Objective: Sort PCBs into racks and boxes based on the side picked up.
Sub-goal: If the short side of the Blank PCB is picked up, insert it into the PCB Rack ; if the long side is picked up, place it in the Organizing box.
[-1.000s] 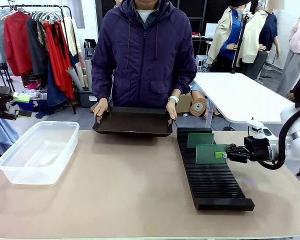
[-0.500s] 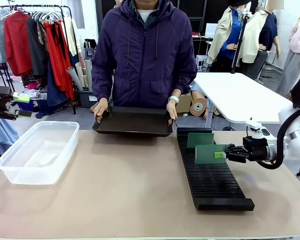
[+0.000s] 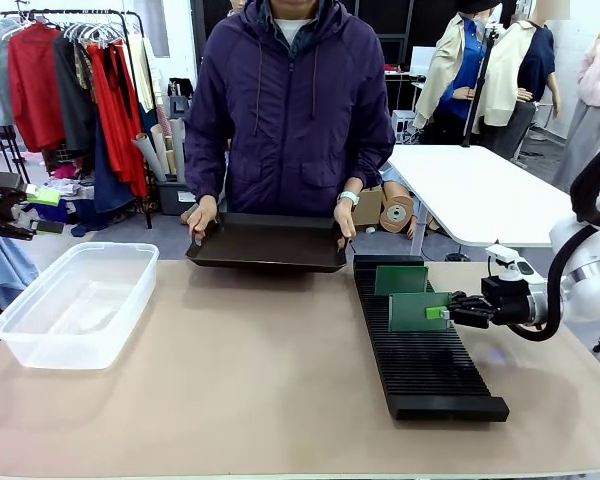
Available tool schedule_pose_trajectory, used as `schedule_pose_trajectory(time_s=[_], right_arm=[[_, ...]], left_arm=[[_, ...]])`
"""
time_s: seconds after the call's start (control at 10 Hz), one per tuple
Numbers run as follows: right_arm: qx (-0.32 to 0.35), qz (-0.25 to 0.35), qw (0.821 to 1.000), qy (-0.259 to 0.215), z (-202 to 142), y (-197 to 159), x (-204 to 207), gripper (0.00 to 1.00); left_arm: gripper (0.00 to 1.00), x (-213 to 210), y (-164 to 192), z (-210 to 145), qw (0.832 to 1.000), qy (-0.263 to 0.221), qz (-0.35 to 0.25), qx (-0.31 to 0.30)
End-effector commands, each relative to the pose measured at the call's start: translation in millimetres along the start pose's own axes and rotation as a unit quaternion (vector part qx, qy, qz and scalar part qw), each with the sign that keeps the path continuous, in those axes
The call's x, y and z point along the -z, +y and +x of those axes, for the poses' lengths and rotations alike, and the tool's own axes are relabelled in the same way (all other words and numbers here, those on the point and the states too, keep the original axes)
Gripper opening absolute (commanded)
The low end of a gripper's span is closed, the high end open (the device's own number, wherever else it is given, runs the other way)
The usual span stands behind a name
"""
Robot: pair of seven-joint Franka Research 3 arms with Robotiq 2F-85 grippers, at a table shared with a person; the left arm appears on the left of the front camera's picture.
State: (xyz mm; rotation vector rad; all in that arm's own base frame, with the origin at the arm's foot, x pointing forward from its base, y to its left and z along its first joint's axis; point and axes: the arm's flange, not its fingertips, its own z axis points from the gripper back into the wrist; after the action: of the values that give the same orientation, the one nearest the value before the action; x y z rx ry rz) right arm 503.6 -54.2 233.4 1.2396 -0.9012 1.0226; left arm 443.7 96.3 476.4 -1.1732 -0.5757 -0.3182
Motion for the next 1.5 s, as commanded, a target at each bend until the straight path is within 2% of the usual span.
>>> schedule_pose_trajectory(time_s=[0.0, 0.5, 1.4], right_arm=[[-0.001, 0.021, 1.000, 0.008, 0, -3, -1, 0.00], [0.011, 0.019, 1.000, 0.019, -9, -12, -1, 0.00], [0.013, 0.016, 1.000, -0.002, -8, -23, -2, 0.00]], left_arm=[[1.00, -1, -2, 1, 1.000, -0.001, 0.000, 0.002], [1.00, -1, -2, 1, 1.000, -0.001, 0.000, 0.002], [1.00, -1, -2, 1, 1.000, -0.001, 0.000, 0.002]])
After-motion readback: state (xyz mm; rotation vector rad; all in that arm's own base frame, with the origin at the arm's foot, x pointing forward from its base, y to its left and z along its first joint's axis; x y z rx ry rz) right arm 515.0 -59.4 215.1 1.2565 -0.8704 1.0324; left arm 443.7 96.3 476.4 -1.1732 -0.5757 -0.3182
